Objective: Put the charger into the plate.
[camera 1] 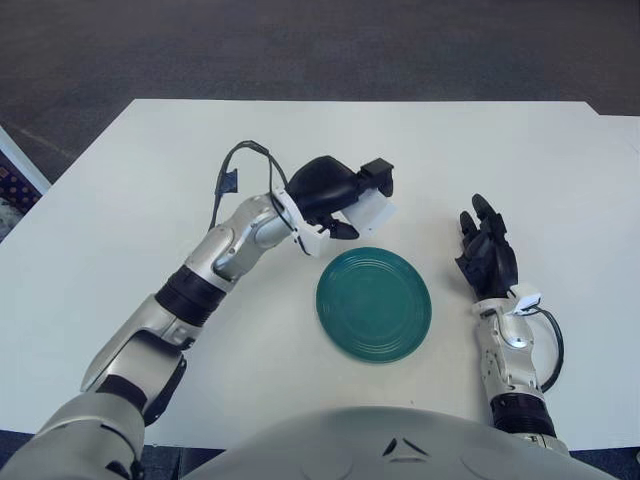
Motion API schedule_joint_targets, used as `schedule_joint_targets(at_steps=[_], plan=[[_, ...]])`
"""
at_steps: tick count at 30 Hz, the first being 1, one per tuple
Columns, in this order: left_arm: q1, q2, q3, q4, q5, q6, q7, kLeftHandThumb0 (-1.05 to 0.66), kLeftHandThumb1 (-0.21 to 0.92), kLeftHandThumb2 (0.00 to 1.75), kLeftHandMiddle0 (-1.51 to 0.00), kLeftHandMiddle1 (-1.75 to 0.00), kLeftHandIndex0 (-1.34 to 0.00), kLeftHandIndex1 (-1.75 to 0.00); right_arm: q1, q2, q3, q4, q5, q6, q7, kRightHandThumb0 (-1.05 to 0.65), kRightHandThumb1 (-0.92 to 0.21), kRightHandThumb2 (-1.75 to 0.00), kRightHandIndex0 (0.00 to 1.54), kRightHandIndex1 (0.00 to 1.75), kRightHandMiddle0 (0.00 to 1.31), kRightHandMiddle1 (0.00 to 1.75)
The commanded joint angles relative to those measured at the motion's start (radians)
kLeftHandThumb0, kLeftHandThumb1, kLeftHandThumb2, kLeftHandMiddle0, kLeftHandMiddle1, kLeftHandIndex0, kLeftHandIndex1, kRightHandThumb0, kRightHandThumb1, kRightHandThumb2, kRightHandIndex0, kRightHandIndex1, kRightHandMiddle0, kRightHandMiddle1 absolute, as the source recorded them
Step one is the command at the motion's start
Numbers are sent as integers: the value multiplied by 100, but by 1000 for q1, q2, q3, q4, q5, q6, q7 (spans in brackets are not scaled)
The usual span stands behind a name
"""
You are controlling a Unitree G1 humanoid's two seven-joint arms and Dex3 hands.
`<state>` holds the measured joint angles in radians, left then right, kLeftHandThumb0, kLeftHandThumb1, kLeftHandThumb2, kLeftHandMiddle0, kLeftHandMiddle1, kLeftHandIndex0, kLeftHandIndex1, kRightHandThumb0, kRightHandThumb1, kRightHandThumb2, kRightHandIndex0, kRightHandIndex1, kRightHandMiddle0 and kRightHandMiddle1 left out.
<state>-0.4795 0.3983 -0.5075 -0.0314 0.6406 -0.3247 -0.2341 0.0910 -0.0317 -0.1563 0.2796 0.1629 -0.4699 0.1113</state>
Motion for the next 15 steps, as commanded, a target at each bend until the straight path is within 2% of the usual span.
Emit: schedule_joint_targets(at_steps=[1, 3, 7, 15], plan=[[36, 1, -25, -47, 17, -15, -40, -48, 27, 137, -106, -175, -64, -175, 51, 14, 8, 18, -18, 44, -16, -93, -92, -103, 15, 1, 0, 35], [50, 6, -32, -67, 32, -23, -52, -48, 27, 137, -106, -175, -64, -175, 55, 16, 11, 10, -23, 49, -21, -93, -92, -103, 15, 1, 0, 35], [40, 25, -72, -91, 166, -76, -29, -49, 26, 138, -107, -175, -65, -175, 63, 18, 16, -3, -34, 53, -26, -93, -92, -103, 15, 1, 0, 35], [7, 39, -110, -45, 342, -178, 41, -50, 23, 141, -109, -175, -67, -175, 73, 20, 24, -20, -43, 58, -30, -94, -92, -103, 14, 0, 0, 36]])
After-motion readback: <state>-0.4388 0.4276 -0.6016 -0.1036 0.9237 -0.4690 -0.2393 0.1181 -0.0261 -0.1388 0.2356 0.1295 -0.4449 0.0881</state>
